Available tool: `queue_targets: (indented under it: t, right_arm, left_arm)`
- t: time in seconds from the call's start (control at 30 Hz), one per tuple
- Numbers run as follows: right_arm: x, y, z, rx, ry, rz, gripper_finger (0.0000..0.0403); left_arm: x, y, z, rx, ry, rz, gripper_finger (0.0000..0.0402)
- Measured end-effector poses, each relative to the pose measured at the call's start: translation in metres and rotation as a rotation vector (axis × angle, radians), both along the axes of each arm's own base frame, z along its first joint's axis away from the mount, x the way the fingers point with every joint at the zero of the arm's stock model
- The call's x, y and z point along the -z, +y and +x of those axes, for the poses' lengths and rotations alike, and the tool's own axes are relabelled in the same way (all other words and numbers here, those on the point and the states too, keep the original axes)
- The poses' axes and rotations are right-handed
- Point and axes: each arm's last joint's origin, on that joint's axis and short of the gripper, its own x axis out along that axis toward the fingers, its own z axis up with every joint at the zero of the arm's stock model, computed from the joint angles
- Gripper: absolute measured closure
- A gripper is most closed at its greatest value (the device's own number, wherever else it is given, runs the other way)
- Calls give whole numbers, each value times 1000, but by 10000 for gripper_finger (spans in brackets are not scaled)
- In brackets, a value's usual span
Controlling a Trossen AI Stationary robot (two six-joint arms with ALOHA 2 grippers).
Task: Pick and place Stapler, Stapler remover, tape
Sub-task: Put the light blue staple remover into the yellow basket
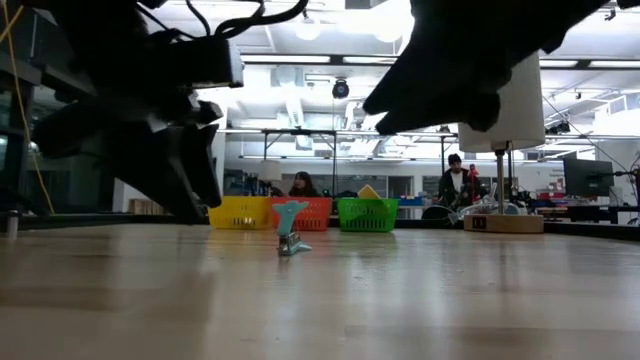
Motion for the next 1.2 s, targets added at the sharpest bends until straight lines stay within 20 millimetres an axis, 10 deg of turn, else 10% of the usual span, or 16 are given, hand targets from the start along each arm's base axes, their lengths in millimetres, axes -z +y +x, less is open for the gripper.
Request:
queue_targets:
  t: [0.53, 1.2]
  right_arm:
    - [88, 37, 19, -4, -73, -140, 238]
    - [91, 18, 35, -49, -86, -90, 207]
  left_arm:
    - [-1, 1, 1, 240, 51, 216, 183]
    - [-1, -2, 6, 325, 34, 228, 183]
